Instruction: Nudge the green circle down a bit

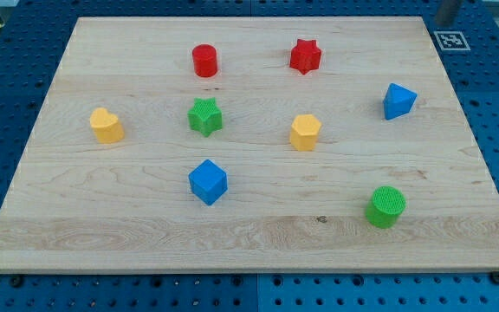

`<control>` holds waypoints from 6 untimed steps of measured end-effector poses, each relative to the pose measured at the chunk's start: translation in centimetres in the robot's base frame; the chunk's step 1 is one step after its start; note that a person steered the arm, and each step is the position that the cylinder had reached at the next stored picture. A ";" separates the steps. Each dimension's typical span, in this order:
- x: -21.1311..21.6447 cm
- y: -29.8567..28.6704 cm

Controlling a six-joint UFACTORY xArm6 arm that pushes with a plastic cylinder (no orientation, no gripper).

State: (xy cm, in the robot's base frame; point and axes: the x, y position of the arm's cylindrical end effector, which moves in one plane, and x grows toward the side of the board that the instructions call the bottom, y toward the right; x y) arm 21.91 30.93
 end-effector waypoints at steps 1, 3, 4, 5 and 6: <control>1.9 -2.7; 8.6 -3.0; 11.0 -3.1; 14.5 -3.2; 16.8 -3.9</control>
State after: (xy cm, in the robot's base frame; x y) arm 38.71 27.04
